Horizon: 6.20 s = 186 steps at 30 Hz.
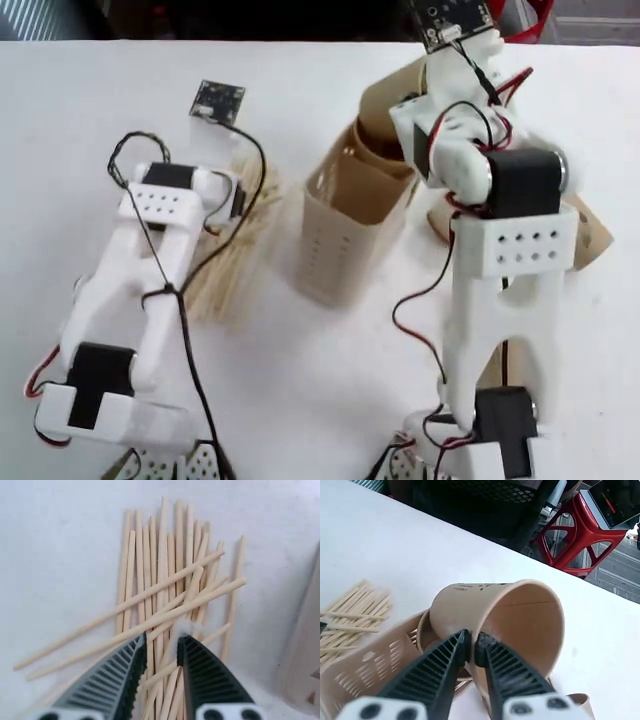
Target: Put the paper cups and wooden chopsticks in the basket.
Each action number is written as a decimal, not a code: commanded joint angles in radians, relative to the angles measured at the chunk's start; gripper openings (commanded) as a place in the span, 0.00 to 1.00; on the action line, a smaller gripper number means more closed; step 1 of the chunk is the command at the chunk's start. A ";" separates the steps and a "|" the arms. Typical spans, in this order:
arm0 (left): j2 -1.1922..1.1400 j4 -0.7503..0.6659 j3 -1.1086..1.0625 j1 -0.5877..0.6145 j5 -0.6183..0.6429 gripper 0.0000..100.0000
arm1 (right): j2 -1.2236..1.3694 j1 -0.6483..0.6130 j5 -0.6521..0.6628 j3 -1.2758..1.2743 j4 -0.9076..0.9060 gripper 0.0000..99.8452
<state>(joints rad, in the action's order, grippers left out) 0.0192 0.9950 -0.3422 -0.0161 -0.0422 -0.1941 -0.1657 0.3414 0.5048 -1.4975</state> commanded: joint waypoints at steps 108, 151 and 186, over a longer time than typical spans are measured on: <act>0.035 -0.075 -0.040 -0.001 0.012 0.12 | 0.157 0.687 -0.132 -0.275 -0.130 0.02; 0.035 -0.075 -0.040 -0.001 0.012 0.12 | 0.404 0.776 0.051 -0.342 -0.150 0.02; 0.035 -0.098 -0.051 0.001 0.012 0.12 | -0.030 0.031 -0.539 -0.025 0.186 0.02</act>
<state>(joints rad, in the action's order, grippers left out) 0.0192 0.9260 -0.3882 -0.0161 -0.0422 -0.2493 -0.1274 -0.1926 0.4879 -1.3487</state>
